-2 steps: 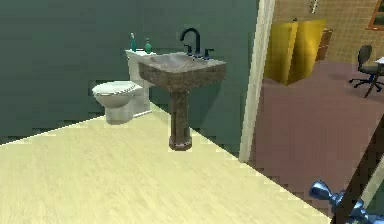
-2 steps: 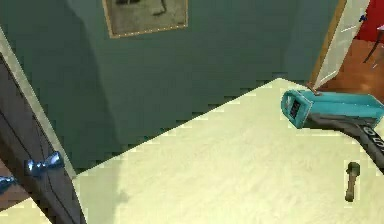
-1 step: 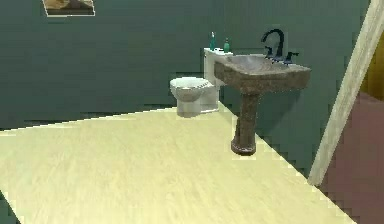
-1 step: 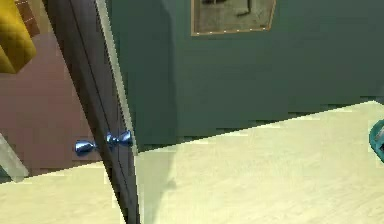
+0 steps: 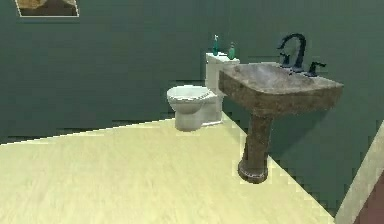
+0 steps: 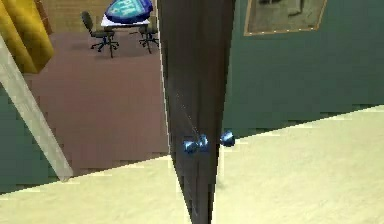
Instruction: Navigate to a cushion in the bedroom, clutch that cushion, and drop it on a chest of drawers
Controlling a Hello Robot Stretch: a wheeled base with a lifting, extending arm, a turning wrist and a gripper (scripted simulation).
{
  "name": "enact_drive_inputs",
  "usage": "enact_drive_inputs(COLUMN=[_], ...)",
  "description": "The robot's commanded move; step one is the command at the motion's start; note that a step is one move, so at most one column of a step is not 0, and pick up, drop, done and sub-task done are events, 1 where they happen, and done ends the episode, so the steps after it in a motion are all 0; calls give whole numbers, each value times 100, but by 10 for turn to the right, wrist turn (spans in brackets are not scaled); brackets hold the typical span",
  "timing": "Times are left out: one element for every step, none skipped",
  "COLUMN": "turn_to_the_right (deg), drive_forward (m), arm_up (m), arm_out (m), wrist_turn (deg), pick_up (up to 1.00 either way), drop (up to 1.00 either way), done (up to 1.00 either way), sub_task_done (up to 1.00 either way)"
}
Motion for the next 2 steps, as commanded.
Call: enact_drive_inputs(turn_to_the_right=[150,0], drive_forward=[0,5], arm_up=[0,0], arm_out=[0,0], wrist_turn=[0,0], pick_up=[0,0], drop=[0,0], done=[0,0], sub_task_done=[0,0])
